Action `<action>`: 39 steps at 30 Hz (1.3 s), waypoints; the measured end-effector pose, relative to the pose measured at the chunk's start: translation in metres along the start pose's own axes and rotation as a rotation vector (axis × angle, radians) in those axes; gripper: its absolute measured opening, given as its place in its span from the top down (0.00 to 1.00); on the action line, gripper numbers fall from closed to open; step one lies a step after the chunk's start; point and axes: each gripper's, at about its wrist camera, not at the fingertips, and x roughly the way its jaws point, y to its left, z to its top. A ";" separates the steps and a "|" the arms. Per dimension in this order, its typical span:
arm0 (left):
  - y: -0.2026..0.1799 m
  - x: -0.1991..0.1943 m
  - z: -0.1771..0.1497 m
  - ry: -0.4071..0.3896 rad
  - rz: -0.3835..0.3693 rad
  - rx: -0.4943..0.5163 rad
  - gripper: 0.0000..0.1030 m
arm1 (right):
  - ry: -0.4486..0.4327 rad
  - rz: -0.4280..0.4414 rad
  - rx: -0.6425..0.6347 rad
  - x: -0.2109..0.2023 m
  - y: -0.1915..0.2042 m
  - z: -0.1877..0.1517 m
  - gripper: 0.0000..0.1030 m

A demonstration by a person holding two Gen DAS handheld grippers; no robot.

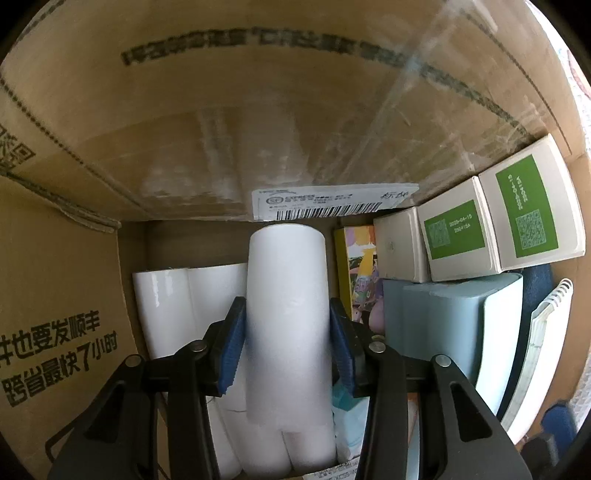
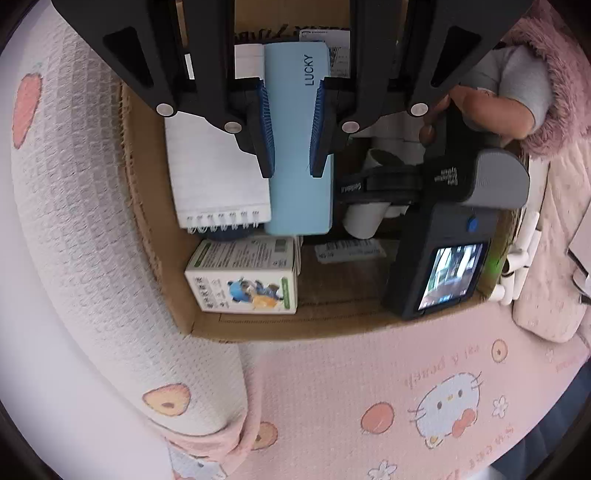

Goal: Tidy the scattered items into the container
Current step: 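Lower the left tool's tube beside the other tubes and open the left tool, then withdraw both open tools from the box back toward the tube pile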

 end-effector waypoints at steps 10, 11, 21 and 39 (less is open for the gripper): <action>-0.035 0.009 0.001 0.025 0.120 0.060 0.51 | -0.002 -0.006 -0.012 -0.003 0.004 -0.003 0.85; -0.038 0.010 0.002 0.026 0.125 0.065 0.51 | -0.004 -0.004 -0.012 -0.003 0.004 -0.003 0.84; -0.078 0.000 -0.002 -0.001 0.107 0.143 0.53 | 0.030 -0.048 0.029 0.007 -0.008 -0.007 0.82; -0.106 -0.051 -0.031 -0.128 0.034 0.300 0.54 | 0.053 -0.114 0.041 -0.018 0.016 -0.008 0.82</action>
